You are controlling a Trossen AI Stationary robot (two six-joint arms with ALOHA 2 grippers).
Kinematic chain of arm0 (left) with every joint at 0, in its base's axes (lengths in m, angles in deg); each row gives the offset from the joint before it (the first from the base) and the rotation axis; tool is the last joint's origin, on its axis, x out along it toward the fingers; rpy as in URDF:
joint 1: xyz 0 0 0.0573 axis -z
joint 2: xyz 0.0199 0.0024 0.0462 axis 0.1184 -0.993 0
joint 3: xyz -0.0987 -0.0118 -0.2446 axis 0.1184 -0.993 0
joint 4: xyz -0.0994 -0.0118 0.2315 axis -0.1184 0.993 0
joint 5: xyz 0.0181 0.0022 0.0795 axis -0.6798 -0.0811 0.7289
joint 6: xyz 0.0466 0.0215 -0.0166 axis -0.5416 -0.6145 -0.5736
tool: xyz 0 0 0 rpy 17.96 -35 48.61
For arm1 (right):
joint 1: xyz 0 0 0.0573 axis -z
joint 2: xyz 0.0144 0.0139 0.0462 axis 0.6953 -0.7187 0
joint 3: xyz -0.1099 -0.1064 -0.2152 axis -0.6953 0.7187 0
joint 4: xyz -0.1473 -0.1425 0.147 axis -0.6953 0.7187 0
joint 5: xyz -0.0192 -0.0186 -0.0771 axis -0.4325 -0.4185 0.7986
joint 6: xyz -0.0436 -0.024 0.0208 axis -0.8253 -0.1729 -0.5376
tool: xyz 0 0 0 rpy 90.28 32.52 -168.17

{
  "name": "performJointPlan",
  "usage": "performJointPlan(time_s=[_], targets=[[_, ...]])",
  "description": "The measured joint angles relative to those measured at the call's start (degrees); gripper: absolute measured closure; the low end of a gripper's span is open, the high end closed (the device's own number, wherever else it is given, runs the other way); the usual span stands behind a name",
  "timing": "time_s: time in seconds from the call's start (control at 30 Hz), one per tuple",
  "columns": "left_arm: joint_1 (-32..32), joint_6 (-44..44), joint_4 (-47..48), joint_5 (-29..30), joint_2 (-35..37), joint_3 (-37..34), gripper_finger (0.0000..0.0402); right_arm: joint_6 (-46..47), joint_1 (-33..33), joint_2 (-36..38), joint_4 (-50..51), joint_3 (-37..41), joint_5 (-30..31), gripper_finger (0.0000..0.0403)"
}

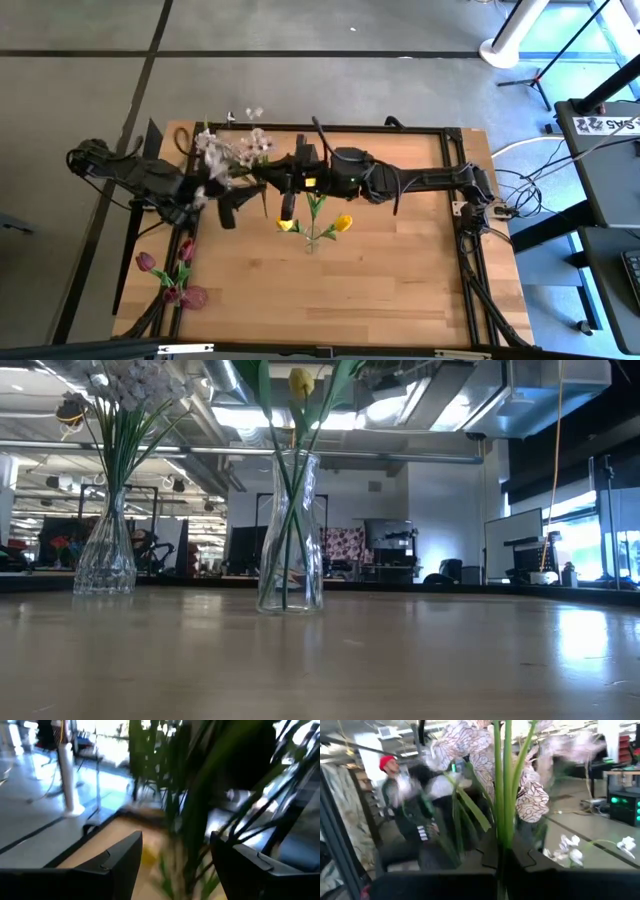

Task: Sort flowers into vase by color
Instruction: Put the white flowers into the left transparent vase

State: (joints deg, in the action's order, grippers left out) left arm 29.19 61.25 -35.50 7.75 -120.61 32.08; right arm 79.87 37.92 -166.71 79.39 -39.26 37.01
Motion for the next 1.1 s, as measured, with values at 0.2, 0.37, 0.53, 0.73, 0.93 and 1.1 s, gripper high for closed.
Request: performJointPlan(time_s=[0.2,0.37,0.53,0.73,0.93,1.1], targets=[[-0.7,-0.3,-5.3,0.5,0.1,0.1,0.0184,-0.3,-0.3,0.0,0.5,0.0,0.8,0.0398],[-1.1,0.0,-4.8,-1.3,0.2,0.1,0.0215,-0.2,-0.2,0.0,-0.4,0.0,1.7,0.0394],[-1.1,-0.2,-4.8,-1.5,-0.9,0.1,0.0278,0.3,-0.3,0.0,-0.1,0.0,1.1,0.0358],[-0.9,-1.4,-4.9,-1.5,-1.9,0.1,0.0388,-0.3,-0.7,0.0,0.5,-0.6,0.7,0.0263],[-0.9,-3.6,-5.3,-1.5,-0.3,0.1,0.0392,-1.1,-0.7,0.1,1.5,-4.5,0.7,0.0177],[-0.9,-6.0,-4.7,-1.1,1.7,0.1,0.0394,-3.0,-0.7,0.3,2.8,-8.7,0.3,0.0133]])
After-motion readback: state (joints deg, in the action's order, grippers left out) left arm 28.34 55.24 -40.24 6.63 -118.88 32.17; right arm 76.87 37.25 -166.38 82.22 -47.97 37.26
